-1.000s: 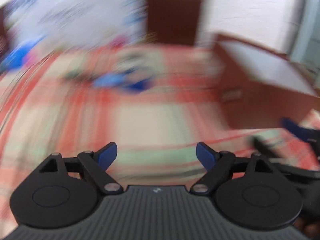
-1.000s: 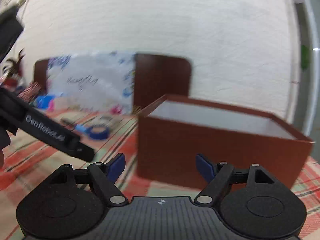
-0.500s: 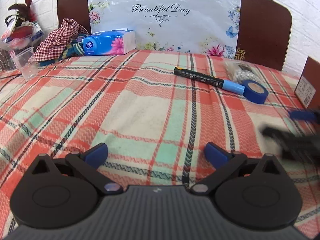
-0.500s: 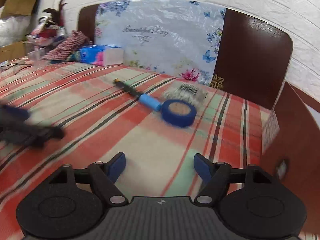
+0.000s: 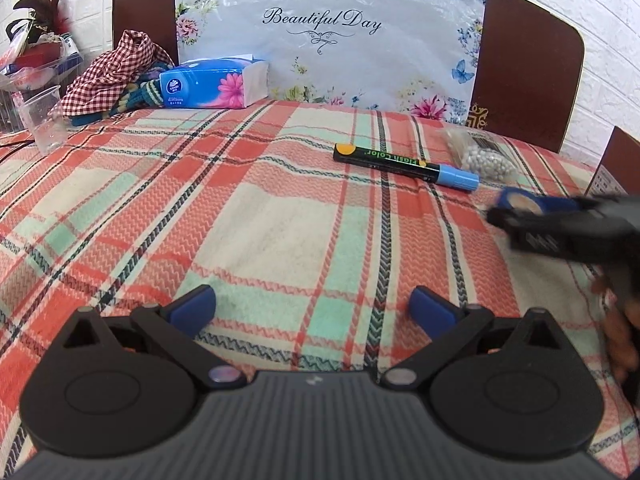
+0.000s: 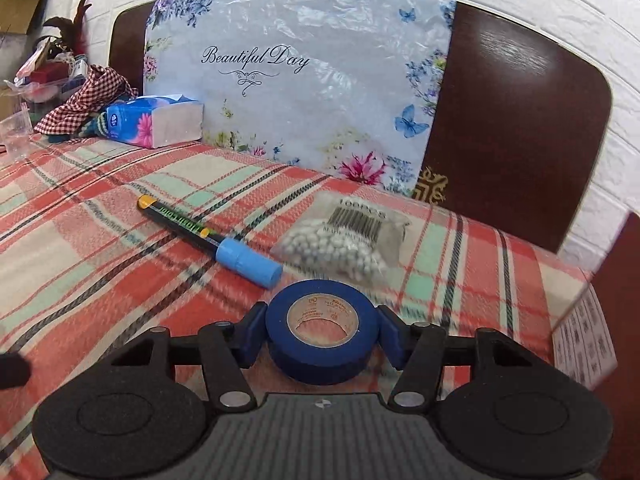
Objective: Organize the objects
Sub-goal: 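Grasp the blue tape roll by its rim with the right gripper, then set the blue tape roll down on the table and open the right gripper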
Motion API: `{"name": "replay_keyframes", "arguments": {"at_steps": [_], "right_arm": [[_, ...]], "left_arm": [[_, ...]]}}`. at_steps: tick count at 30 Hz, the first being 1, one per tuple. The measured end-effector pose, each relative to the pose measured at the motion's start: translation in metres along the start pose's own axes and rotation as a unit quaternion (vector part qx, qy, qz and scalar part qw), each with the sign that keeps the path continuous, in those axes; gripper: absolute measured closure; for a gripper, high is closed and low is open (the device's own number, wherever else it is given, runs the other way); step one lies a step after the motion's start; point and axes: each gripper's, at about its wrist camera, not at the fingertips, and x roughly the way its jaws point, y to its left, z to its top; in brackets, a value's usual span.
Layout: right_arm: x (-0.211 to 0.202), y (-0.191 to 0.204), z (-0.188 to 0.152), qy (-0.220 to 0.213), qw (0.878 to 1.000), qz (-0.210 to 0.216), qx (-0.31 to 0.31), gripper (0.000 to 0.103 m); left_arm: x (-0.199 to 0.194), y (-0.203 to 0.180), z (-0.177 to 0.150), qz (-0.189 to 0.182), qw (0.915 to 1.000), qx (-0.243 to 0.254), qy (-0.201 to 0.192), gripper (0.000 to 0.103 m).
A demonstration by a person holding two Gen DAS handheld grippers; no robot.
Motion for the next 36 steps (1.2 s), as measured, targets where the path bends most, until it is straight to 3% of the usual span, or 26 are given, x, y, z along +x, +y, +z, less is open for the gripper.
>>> {"name": "replay_keyframes", "arguments": {"at_steps": [9,15,20,27,36], "right_arm": [[-0.109,-0.007,-0.069,0.013,0.999,0.035,0.009,0.046],[-0.169,-0.031,-0.111,0.012,0.999,-0.003,0.033,0.047],[-0.182,-0.057,-0.125,0.016,0.995,-0.033,0.090,0.039],[-0.195,-0.049,-0.135,0.002,0.998,-0.049,0.050,0.036],[-0.196,-0.053,-0.136,-0.004,0.998,-0.034,0.060,0.035]], "left_arm": [[0.000,-0.008,-0.001,0.019,0.9996,0.021,0.003,0.000],[-0.002,-0.011,-0.002,0.031,0.9991,0.030,0.003,0.000],[-0.003,-0.016,-0.004,0.045,0.9982,0.039,0.003,0.000],[-0.009,-0.023,-0.008,0.071,0.9960,0.054,-0.002,0.000],[-0.015,-0.035,-0.012,0.103,0.9913,0.082,-0.011,0.000]]}}
